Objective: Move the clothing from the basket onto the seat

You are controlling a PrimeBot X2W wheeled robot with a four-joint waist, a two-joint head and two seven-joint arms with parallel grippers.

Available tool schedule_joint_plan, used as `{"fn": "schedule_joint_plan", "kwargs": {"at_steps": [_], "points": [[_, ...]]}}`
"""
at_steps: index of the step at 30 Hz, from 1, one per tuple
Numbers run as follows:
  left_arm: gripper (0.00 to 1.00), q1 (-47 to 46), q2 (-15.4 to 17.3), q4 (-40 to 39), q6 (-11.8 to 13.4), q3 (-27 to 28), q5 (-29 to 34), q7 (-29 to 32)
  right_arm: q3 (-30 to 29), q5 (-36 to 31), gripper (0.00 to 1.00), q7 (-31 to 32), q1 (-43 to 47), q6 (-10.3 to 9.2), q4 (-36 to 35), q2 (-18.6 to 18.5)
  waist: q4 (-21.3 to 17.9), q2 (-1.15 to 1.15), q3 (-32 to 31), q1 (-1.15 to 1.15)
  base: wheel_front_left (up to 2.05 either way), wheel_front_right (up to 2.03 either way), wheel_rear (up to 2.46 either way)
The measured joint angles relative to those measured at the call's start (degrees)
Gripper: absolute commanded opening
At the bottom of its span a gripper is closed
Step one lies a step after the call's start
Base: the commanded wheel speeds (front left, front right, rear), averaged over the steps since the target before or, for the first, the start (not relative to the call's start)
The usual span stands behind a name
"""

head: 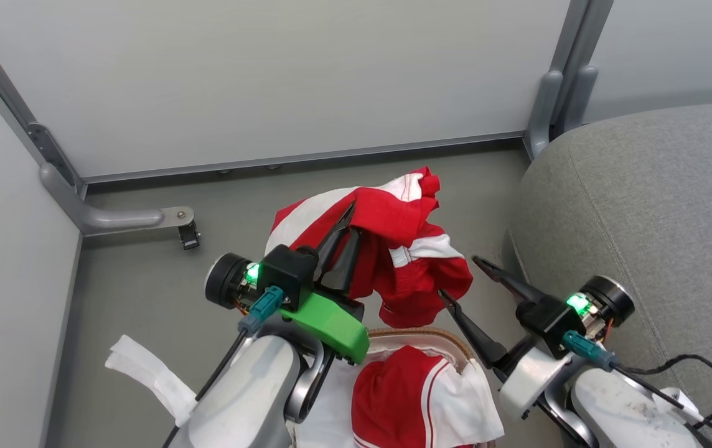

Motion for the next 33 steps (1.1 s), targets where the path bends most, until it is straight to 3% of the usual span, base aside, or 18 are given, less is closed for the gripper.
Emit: {"fn": "schedule_joint_plan", "kwargs": {"at_steps": [7, 12, 13, 14, 15, 24, 26, 27, 33], "points": [[0.0, 0.0, 0.0, 0.2, -1.0, -3.4, -1.8, 0.0, 6.1, 0.5, 1.0, -0.1, -6.5, 0.0, 5.0, -0.6, 1.4, 0.0, -0.1, 0.0, 0.0, 0.0, 0.0], [0.0, 0.0, 0.0, 0.0, -2.0, -7.2, -3.6, 0.0, 10.4, 1.7, 1.0, -0.1, -11.0, 0.0, 10.7, 2.3, 2.6, 0.0, -0.2, 0.0, 0.0, 0.0, 0.0], [0.0, 0.0, 0.0, 0.0, -2.0, -7.9, -3.8, 0.0, 11.2, 2.6, 0.67, -0.1, -11.6, 0.0, 11.9, 3.0, 2.9, 0.0, -0.2, 0.0, 0.0, 0.0, 0.0], [0.0, 0.0, 0.0, -0.1, -2.0, -8.4, -4.4, 0.0, 11.8, 3.1, 0.13, -0.1, -12.1, 0.0, 12.5, 3.6, 3.2, 0.0, -0.2, 0.0, 0.0, 0.0, 0.0], [0.0, -0.1, 0.0, -0.1, -2.0, -8.9, -4.9, 0.0, 12.3, 3.9, 0.0, -0.1, -12.4, 0.01, 12.7, 4.1, 3.5, 0.0, -0.1, 0.0, 0.0, 0.0, 0.0], [0.0, -0.1, 0.0, 0.3, -0.8, -9.3, -5.8, 0.0, 9.3, 7.4, 0.0, -0.1, -10.1, 0.01, 10.1, 3.0, 3.7, 0.0, 0.1, 0.0, 0.0, 0.0, 0.0], [0.58, -0.1, 0.0, 0.2, -0.6, -8.9, -5.7, 0.0, 8.1, 7.4, 0.0, -0.1, -9.1, 0.0, 9.3, 2.7, 2.9, 0.0, 0.2, 0.0, 0.0, 0.0, 0.0], [1.0, -0.1, 0.0, 0.3, -0.6, -8.9, -5.6, 0.0, 7.6, 7.4, 0.0, -0.1, -8.6, 0.0, 8.9, 2.6, 2.4, 0.0, 0.2, 0.0, 0.0, 0.0, 0.0], [1.0, 0.0, 0.0, 0.9, -0.9, -7.8, -4.5, 0.0, 4.9, 7.2, 0.0, -0.1, -6.2, 0.01, 6.6, 2.2, -1.8, 0.0, 0.8, 0.0, 0.0, 0.0, 0.0]]}}
